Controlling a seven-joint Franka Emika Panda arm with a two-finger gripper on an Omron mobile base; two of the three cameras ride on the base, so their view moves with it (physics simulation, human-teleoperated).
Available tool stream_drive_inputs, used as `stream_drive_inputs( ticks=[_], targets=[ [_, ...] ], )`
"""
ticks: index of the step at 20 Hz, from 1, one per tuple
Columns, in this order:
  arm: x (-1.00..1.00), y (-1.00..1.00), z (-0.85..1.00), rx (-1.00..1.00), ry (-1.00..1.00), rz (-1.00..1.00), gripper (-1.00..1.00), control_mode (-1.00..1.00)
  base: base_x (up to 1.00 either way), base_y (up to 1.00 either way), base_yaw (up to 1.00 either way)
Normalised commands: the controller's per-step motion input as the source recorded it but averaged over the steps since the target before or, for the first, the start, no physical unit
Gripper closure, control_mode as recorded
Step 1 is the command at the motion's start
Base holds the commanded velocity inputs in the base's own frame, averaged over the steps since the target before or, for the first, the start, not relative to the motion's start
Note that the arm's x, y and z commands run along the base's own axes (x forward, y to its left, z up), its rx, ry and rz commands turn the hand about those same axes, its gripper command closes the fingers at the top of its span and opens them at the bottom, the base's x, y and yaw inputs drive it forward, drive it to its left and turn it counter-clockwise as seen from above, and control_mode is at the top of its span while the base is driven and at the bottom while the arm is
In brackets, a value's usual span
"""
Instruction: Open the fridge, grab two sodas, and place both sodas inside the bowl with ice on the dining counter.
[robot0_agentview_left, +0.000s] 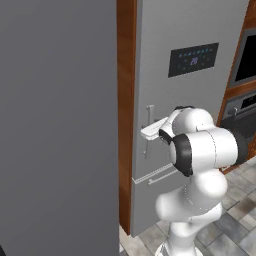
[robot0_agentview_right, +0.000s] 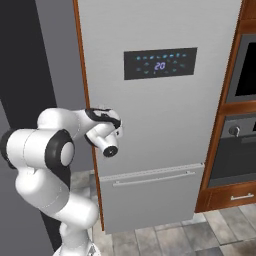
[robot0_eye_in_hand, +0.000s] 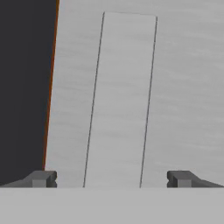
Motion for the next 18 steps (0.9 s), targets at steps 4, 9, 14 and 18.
stream_drive_inputs(
  ticks=[4, 9, 14, 18],
  targets=[
    [0.2, 0.2, -0.16, 0.0, 0.0, 0.0, 1.0, -1.0, 0.0, 0.0, 0.0],
    [0.07, 0.07, -0.08, -0.03, 0.01, 0.0, 1.0, -1.0, 0.0, 0.0, 0.0],
    [-0.02, -0.04, -0.05, -0.03, 0.01, -0.02, 1.0, -1.0, 0.0, 0.0, 0.0],
    [-0.29, -0.52, 0.03, 0.0, 0.0, -0.13, 1.0, -1.0, 0.0, 0.0, 0.0]
  ],
)
